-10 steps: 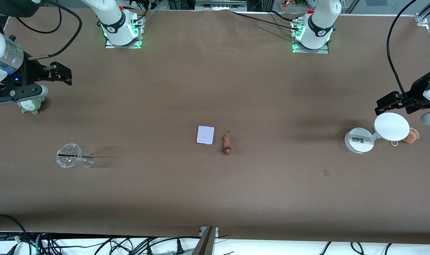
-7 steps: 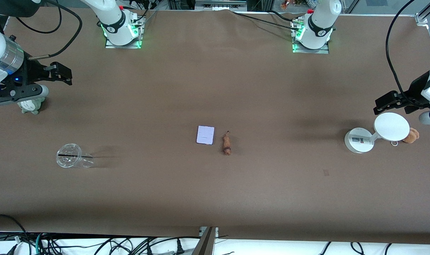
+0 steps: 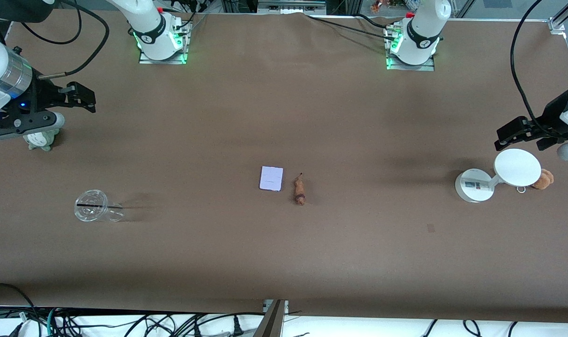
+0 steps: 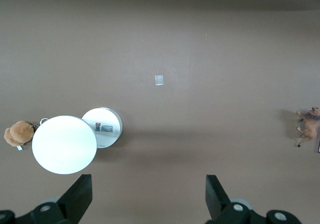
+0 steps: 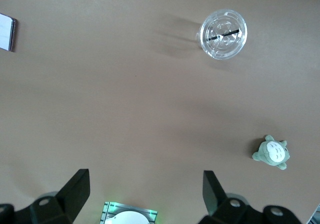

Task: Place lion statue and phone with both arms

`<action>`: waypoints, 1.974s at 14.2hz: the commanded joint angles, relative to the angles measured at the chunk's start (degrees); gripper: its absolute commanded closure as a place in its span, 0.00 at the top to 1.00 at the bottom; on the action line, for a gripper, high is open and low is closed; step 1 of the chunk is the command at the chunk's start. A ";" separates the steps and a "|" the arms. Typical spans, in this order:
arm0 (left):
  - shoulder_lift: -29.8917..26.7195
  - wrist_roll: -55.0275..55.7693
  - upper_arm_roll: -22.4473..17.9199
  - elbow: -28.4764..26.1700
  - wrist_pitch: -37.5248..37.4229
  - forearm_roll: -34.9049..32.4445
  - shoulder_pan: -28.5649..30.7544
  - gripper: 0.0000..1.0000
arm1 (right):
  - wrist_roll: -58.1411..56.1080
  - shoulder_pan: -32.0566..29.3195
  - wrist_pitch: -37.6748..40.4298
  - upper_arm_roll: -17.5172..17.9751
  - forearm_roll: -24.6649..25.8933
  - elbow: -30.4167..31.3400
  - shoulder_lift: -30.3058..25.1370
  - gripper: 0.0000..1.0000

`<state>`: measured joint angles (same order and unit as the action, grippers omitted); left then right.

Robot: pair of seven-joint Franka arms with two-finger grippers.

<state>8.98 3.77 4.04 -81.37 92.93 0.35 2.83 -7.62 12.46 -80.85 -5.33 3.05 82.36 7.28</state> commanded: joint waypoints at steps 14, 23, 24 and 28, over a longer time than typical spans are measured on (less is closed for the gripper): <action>2.01 -1.22 0.71 1.30 -1.26 -0.44 -0.54 1.00 | 0.59 0.19 -0.36 0.14 0.12 0.17 -0.33 1.00; 3.40 6.58 1.41 1.56 -1.26 0.35 -6.77 1.00 | 0.59 0.19 -0.36 0.14 0.12 0.17 -0.33 1.00; 4.98 9.65 1.50 1.74 -1.18 0.44 -8.52 1.00 | 0.59 0.19 -0.36 0.14 0.12 0.17 -0.33 1.00; 14.11 20.29 1.41 3.84 4.52 0.62 -16.87 1.00 | 0.59 0.19 -0.36 0.14 0.12 0.17 -0.33 1.00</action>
<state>17.23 19.54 5.98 -81.19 95.47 0.47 -10.93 -7.62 12.52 -80.91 -5.32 3.05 82.36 7.28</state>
